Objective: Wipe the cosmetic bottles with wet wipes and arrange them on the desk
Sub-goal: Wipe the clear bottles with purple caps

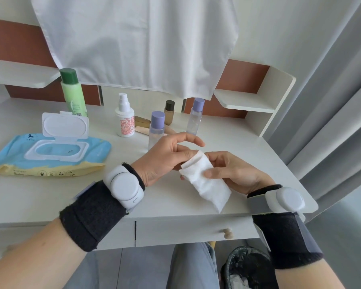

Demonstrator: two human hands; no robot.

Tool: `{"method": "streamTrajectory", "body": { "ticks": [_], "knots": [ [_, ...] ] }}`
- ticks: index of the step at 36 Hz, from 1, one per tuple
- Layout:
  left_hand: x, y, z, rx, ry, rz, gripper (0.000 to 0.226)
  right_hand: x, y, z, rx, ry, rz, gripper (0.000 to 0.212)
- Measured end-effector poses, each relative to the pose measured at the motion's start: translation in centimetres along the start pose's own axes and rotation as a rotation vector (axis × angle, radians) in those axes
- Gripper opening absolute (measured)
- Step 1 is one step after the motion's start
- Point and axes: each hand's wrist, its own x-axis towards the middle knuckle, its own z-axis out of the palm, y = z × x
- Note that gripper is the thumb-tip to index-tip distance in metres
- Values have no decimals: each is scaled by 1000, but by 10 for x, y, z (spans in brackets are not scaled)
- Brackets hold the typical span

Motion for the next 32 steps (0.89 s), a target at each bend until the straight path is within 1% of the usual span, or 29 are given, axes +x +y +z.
{"method": "streamTrajectory", "body": {
  "ticks": [1,3,5,9,12,14,17,19,21,22,24,26,27,29,32],
  "knots": [
    [1,-1,0,-3,16,7,16,0,-1,1,23,-7,1,58],
    [2,-2,0,7,47,30,14,0,-3,3,76,-6,10,47],
    [4,-4,1,50,88,72,13,1,-3,5,116,23,9,42],
    [4,-5,0,75,207,200,11,4,-1,3,175,139,-2,40],
    [3,-5,-3,142,358,314,7,5,-2,3,217,226,-26,28],
    [3,-7,-7,209,459,386,8,7,-2,4,250,307,-51,25],
    [0,-3,-10,252,559,491,5,14,-2,7,293,456,-100,21],
    [-4,2,-13,354,682,575,5,19,-2,13,325,545,-132,18],
    [-2,4,-20,473,813,580,6,24,-2,17,379,610,-175,17],
    [-2,5,-26,534,855,547,14,27,-4,21,412,617,-194,18],
    [0,4,-39,629,829,447,32,32,-5,30,461,611,-229,19],
    [2,3,-50,688,715,361,44,37,-6,37,462,603,-253,19],
    [3,3,-54,726,649,337,47,40,-7,41,454,596,-262,20],
    [5,3,-59,791,532,301,45,44,-8,50,434,576,-278,22],
    [8,2,-63,806,451,265,38,49,-12,62,433,555,-307,22]
  ]
}}
